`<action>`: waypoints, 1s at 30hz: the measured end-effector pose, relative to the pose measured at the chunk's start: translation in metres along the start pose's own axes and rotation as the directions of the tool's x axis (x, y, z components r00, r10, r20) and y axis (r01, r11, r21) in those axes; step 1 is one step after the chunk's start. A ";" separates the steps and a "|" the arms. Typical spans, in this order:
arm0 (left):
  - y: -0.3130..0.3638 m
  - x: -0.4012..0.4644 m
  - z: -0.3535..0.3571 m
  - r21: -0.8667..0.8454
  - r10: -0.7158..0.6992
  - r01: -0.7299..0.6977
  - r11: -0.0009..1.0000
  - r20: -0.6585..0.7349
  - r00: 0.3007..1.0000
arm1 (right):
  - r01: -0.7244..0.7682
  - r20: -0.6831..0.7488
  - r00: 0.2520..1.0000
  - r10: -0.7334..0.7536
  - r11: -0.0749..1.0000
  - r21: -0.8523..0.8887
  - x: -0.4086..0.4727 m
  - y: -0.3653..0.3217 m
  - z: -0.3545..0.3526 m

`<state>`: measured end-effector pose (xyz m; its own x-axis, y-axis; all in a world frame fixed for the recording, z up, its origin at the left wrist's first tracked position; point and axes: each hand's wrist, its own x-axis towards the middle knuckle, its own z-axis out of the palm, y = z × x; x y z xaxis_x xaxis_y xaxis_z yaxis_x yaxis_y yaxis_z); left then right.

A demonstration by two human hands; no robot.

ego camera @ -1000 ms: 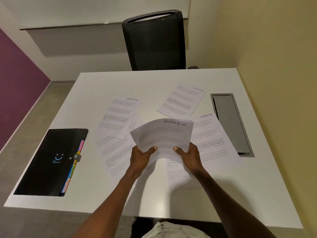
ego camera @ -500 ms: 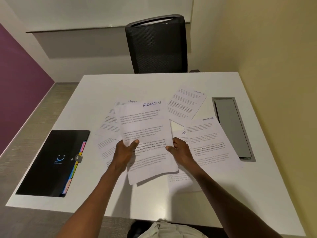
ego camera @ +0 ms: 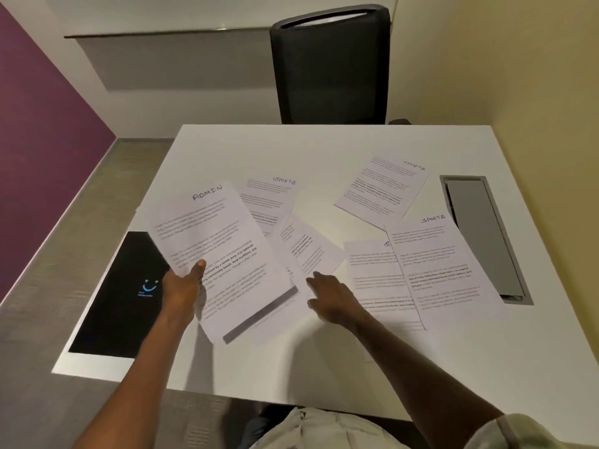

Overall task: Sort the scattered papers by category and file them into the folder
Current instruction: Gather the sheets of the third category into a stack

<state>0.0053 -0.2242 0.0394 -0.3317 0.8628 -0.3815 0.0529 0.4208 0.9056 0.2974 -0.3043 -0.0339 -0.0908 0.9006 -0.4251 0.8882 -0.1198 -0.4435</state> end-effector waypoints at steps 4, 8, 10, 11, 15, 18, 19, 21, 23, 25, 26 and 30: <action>0.004 0.033 -0.031 0.010 -0.042 0.042 0.999 -0.019 0.999 | 0.042 0.058 0.998 -0.029 0.972 -0.229 0.017 -0.013 0.029; 0.010 0.072 -0.050 0.041 -0.077 0.076 0.996 0.022 0.997 | -0.008 0.001 1.000 0.009 0.952 -0.306 0.027 -0.020 0.033; 0.015 0.087 -0.053 0.044 -0.083 0.081 0.996 0.046 0.995 | -0.042 -0.081 0.997 0.018 0.953 -0.299 0.033 -0.031 0.029; 0.017 0.094 -0.054 0.041 -0.083 0.081 0.996 0.063 0.995 | -0.073 -0.123 0.992 0.039 0.955 -0.286 0.037 -0.036 0.029; 0.023 0.112 -0.055 0.024 -0.096 0.094 0.995 0.135 0.986 | -0.296 -0.260 0.927 0.271 0.953 -0.063 0.053 -0.056 0.036; 0.028 0.116 -0.058 0.023 -0.099 0.097 0.995 0.166 0.981 | -0.443 -0.242 0.868 0.433 0.896 0.017 0.062 -0.071 0.043; 0.029 0.118 -0.059 0.019 -0.098 0.096 0.995 0.170 0.981 | -0.477 -0.215 0.850 0.480 0.876 0.069 0.065 -0.075 0.044; 0.032 0.119 -0.062 0.005 -0.092 0.092 0.996 0.173 0.981 | -0.534 -0.146 0.808 0.571 0.814 0.230 0.073 -0.074 0.042; 0.035 0.119 -0.064 0.006 -0.076 0.076 0.997 0.172 0.982 | -0.552 -0.106 0.784 0.611 0.766 0.329 0.081 -0.065 0.037; 0.039 0.121 -0.064 0.011 -0.067 0.066 0.998 0.173 0.983 | -0.535 -0.118 0.787 0.606 0.765 0.359 0.078 -0.053 0.031; 0.042 0.122 -0.064 0.015 -0.065 0.063 0.998 0.172 0.983 | -0.520 -0.126 0.790 0.601 0.764 0.382 0.075 -0.046 0.028; 0.051 0.127 -0.054 -0.010 -0.045 0.048 0.999 0.186 0.982 | -0.486 -0.250 0.682 0.688 0.681 0.549 0.045 -0.021 0.008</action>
<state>-0.0848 -0.1089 0.0469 -0.1531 0.8798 -0.4501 0.0275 0.4591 0.8880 0.2714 -0.2648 -0.0503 0.6613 0.6359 -0.3979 0.4015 -0.7481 -0.5284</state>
